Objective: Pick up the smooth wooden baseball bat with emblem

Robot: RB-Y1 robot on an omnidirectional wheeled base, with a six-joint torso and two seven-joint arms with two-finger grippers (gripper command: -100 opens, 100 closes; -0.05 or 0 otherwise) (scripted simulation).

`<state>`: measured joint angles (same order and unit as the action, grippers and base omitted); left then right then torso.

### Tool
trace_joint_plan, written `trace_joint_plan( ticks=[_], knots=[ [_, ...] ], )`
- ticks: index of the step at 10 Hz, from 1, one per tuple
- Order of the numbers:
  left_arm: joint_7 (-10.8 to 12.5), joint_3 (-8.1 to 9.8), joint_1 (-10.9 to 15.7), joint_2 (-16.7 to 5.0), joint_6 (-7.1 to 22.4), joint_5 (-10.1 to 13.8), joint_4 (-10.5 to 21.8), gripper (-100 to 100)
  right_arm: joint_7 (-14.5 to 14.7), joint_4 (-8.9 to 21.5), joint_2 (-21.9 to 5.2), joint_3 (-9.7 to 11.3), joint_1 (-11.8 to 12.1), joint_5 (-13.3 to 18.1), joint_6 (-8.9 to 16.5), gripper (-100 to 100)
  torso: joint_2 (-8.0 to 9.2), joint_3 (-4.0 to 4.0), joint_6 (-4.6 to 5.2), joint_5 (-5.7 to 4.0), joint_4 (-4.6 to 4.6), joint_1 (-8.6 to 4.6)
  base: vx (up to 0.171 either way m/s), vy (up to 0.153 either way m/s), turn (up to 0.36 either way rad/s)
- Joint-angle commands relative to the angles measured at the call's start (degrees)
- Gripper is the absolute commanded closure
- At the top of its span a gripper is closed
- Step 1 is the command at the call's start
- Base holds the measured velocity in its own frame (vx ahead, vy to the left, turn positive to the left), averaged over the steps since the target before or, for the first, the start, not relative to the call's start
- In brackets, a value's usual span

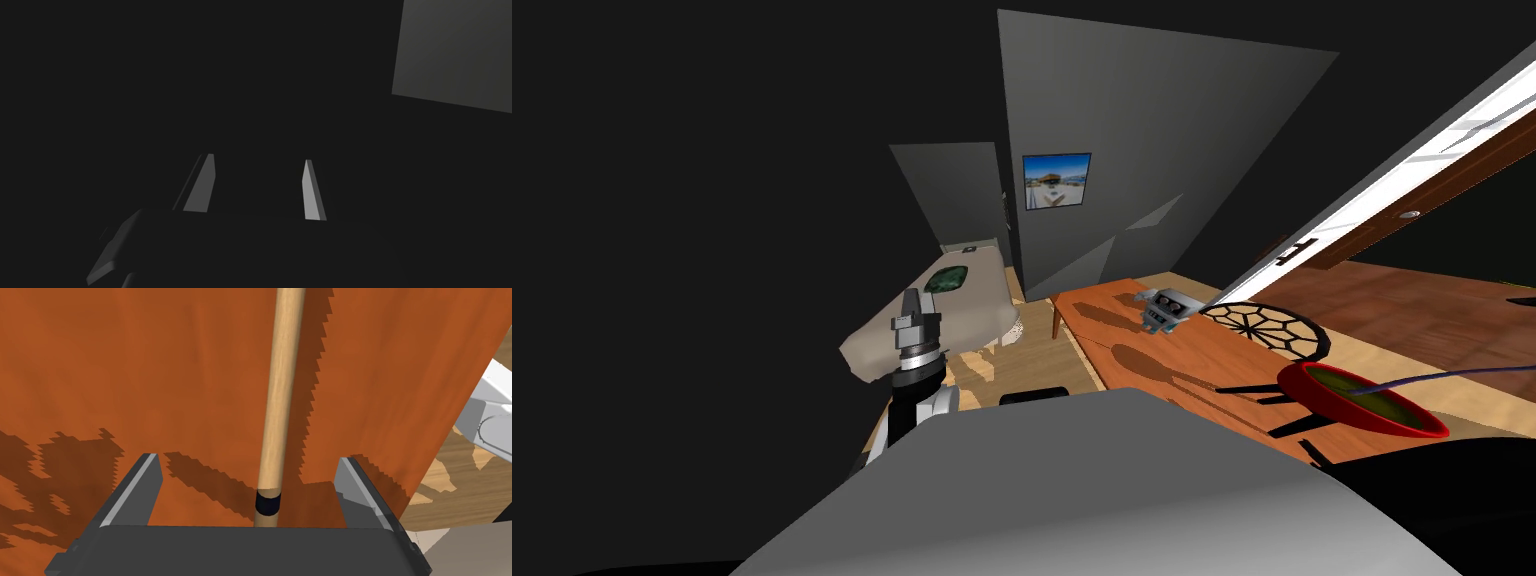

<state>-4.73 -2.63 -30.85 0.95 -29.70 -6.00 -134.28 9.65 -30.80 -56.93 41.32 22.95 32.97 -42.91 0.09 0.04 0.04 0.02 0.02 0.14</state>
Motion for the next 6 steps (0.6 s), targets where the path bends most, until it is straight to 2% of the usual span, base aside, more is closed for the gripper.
trace_joint_plan(
  ticks=[1, 4, 5, 6],
  knots=[
    [0.0, 0.0, 0.0, 0.0, 0.0, 0.0, 0.0, 0, 0.59, 2.86, 1.67, -0.5, -1.19, 0.64, -1.27, -100, 0.0, 0.0, 0.0, 0.0, 0.0, 0.0, -0.019, 0.0, 0.039],
    [0.0, 0.0, 0.0, 0.0, 0.0, 0.0, 0.0, 0, 1.2, 6.8, 3.63, -1.1, -2.56, 1.42, -2.61, -100, 0.02, 0.0, 0.04, -0.04, -0.01, -0.07, -0.013, 0.001, 0.027],
    [0.0, 0.0, 0.0, 0.0, 0.0, 0.0, 0.0, 0, 1.15, 6.13, 3.21, -0.96, -2.38, 1.22, -2.45, -100, 0.03, 0.01, 0.05, -0.07, -0.02, -0.13, 0.0, 0.0, 0.0],
    [0.0, 0.0, 0.0, 0.0, 0.0, 0.0, 0.0, 0, 1.16, 6.23, 3.26, -0.99, -2.41, 1.25, -2.51, 100, 0.02, 0.0, 0.06, -0.08, -0.02, -0.15, 0.0, 0.0, 0.0]
  ],
)
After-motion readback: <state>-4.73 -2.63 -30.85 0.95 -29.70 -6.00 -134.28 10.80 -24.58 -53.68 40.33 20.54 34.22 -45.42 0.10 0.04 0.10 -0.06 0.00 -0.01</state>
